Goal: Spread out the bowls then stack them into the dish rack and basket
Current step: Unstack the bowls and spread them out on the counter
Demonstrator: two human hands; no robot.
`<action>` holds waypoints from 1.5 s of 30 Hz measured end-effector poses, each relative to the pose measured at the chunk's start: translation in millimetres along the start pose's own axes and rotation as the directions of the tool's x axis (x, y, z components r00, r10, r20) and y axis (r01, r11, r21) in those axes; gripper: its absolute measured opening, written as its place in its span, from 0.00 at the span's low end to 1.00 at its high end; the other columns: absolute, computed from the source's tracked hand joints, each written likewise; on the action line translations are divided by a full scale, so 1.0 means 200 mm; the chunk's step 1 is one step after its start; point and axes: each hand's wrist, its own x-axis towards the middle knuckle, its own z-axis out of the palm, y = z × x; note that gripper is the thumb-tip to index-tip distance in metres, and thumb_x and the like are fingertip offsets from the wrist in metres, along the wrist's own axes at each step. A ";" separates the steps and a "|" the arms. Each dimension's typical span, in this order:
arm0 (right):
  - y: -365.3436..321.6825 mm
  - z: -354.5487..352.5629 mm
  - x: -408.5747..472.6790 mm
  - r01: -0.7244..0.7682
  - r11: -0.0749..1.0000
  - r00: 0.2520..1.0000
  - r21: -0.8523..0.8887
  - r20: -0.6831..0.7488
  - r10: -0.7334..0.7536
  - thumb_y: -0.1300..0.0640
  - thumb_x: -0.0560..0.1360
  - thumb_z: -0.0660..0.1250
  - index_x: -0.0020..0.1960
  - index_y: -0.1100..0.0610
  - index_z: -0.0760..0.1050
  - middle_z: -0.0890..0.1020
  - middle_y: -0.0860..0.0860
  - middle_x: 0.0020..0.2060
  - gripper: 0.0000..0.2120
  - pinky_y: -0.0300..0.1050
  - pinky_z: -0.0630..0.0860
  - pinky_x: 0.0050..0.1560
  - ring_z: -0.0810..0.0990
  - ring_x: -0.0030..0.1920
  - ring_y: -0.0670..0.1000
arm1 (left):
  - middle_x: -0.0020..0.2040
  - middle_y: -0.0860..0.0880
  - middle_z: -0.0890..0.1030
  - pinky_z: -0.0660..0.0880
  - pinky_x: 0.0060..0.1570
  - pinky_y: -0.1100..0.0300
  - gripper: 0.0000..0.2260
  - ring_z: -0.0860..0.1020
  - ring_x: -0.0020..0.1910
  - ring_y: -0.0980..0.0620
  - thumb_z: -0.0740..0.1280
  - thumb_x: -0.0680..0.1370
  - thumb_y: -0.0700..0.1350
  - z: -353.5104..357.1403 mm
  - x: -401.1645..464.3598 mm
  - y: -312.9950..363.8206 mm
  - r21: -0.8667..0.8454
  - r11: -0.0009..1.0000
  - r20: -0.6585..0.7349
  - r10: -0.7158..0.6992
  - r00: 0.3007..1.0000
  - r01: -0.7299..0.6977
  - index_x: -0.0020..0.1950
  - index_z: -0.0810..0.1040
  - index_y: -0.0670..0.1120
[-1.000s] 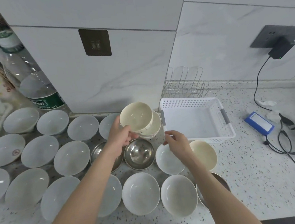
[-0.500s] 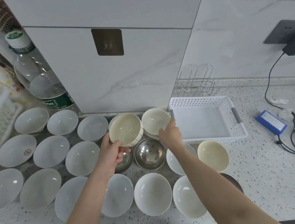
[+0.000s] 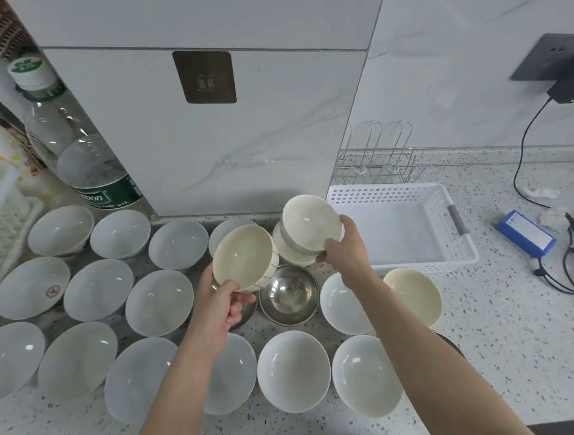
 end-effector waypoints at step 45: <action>0.96 -1.37 -0.06 -0.054 0.985 0.994 -0.162 0.090 0.069 0.67 0.73 0.55 0.72 0.42 0.59 0.79 0.52 0.44 0.32 0.36 0.72 0.24 0.82 0.32 0.48 | 0.31 0.40 0.80 0.59 0.17 0.66 0.20 0.69 0.19 0.57 0.58 0.78 0.31 1.15 -0.61 -0.64 -0.114 0.993 -0.033 -0.035 0.999 0.031 0.64 0.73 0.50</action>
